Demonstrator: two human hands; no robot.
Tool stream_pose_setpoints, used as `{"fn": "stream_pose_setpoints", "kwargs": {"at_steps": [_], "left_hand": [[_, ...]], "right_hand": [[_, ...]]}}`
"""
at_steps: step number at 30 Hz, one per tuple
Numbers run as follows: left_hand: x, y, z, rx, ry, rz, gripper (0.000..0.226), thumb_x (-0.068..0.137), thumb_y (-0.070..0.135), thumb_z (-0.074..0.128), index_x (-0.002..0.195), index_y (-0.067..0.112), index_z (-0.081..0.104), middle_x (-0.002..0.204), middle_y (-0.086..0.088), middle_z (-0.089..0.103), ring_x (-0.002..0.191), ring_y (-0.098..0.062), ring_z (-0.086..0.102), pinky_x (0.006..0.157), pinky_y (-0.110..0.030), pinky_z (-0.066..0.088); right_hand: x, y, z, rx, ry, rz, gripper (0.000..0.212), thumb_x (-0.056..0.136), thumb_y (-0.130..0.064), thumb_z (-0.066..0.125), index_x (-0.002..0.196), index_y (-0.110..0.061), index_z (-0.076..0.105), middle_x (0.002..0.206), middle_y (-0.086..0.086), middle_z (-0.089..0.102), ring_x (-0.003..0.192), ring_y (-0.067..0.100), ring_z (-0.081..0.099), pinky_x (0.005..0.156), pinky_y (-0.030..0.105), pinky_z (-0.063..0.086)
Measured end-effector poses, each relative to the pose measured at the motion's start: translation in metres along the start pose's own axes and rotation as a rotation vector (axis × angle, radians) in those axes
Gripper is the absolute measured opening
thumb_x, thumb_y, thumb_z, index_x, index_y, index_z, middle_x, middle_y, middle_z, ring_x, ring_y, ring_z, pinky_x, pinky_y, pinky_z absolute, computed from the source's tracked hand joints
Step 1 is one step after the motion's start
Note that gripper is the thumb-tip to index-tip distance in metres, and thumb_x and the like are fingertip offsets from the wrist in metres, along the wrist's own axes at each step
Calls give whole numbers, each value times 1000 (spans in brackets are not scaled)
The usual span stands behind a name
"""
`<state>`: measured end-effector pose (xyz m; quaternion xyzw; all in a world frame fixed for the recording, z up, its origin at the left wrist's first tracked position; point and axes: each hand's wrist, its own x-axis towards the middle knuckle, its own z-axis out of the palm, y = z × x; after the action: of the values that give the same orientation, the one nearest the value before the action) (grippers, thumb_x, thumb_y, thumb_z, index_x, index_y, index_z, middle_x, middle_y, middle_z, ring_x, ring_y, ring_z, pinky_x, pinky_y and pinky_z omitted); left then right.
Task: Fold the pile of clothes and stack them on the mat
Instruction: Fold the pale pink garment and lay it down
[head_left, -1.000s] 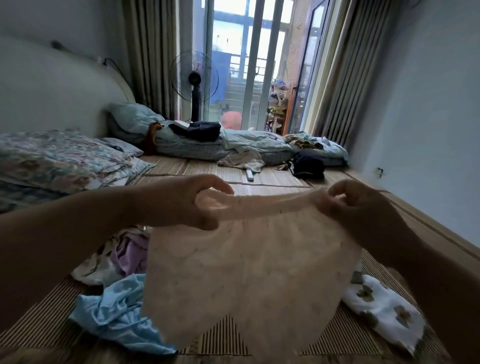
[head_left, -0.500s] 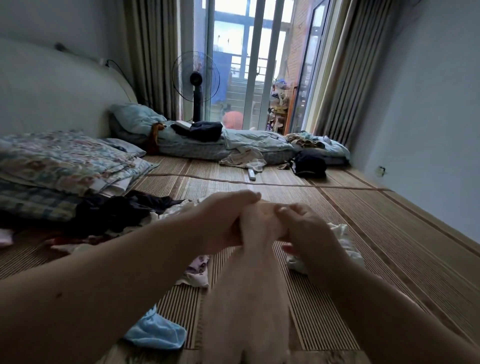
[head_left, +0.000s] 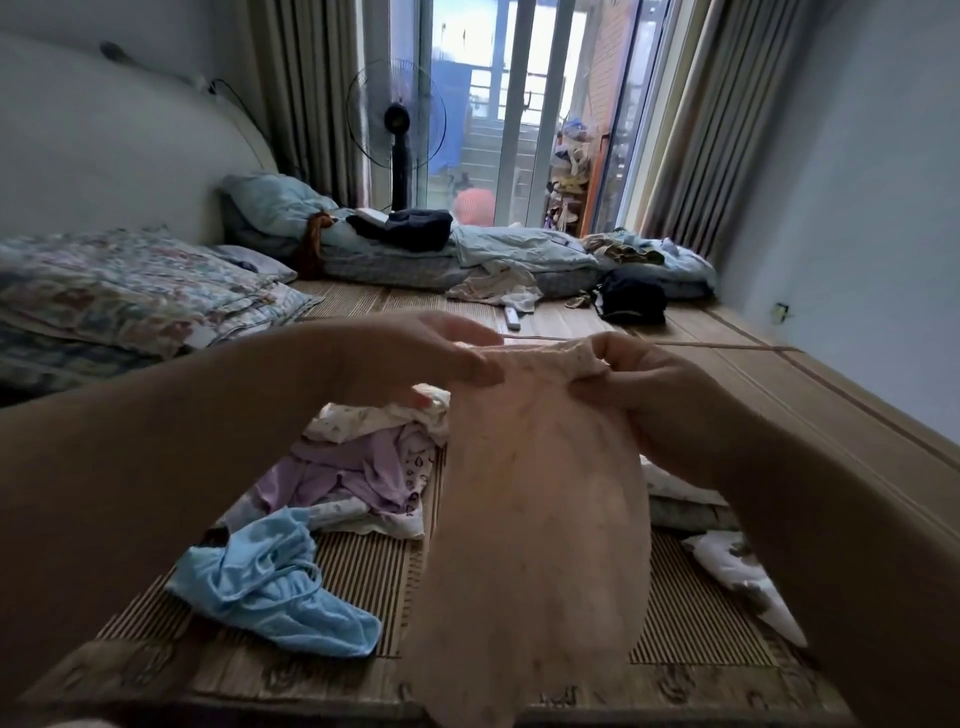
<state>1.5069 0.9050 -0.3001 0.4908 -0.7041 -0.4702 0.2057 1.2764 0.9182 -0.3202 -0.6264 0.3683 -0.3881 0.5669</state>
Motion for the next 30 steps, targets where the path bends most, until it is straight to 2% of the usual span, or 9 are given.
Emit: {"fn": "stream_pose_setpoints", "kwargs": {"at_steps": [2,4,7,11,14,16,19,24,30], "left_hand": [[17,-8,4,94,-37,-44,32,75,27,75,104,14,68,95,-3,66,90,-15,58,74,-28,41],[38,-13,11,265,99,-57,13,81,28,72,90,19,71,85,1,67,76,-14,57,64,-24,40],[70,-13,19,404,266,-71,13,82,30,70,90,20,70,86,1,69,74,-13,61,63,-24,46],[95,-2,17,456,481,94,17,88,27,61,80,13,65,78,-5,70,66,-18,67,59,-26,50],[95,3,14,719,705,284,15,85,30,56,83,17,64,81,-3,66,81,-22,65,63,-25,37],[86,-6,16,783,749,352,18,85,31,59,94,17,66,89,-3,67,85,-22,61,65,-23,31],[66,-42,32,793,726,545,20,81,28,65,92,11,67,80,-2,68,69,-19,63,60,-26,43],[30,-136,89,577,435,442,18,75,43,59,85,28,60,74,13,60,63,-6,55,54,-29,49],[-8,-224,158,606,234,378,36,64,49,69,98,42,57,90,22,61,78,1,51,61,-15,44]], "right_hand": [[9,4,-9,-154,27,43,18,77,2,64,89,-11,66,90,9,67,81,22,64,73,33,55],[21,12,-16,-527,170,100,10,84,-6,64,90,-12,71,90,9,71,86,24,67,80,37,56],[43,25,-24,-903,333,117,9,88,-19,63,84,-16,71,80,2,68,81,20,64,74,32,53],[67,26,-32,-666,446,-8,20,91,-14,58,73,-20,61,69,1,62,62,18,63,50,23,46],[71,23,-34,-511,513,-165,30,87,-4,59,64,-21,56,65,-1,57,64,19,59,60,30,51],[65,27,-34,-605,519,-227,26,83,-4,61,67,-23,57,67,-2,58,66,16,55,64,31,47],[41,44,-29,-794,391,-226,12,87,-10,61,82,-21,61,76,-1,62,63,10,56,55,20,45],[-14,129,-12,-735,128,48,16,84,-12,63,84,-27,67,79,7,70,67,20,67,61,42,55],[-74,220,6,-833,-48,208,11,72,-30,59,78,-33,68,72,-12,63,78,-1,58,69,16,46]]}}
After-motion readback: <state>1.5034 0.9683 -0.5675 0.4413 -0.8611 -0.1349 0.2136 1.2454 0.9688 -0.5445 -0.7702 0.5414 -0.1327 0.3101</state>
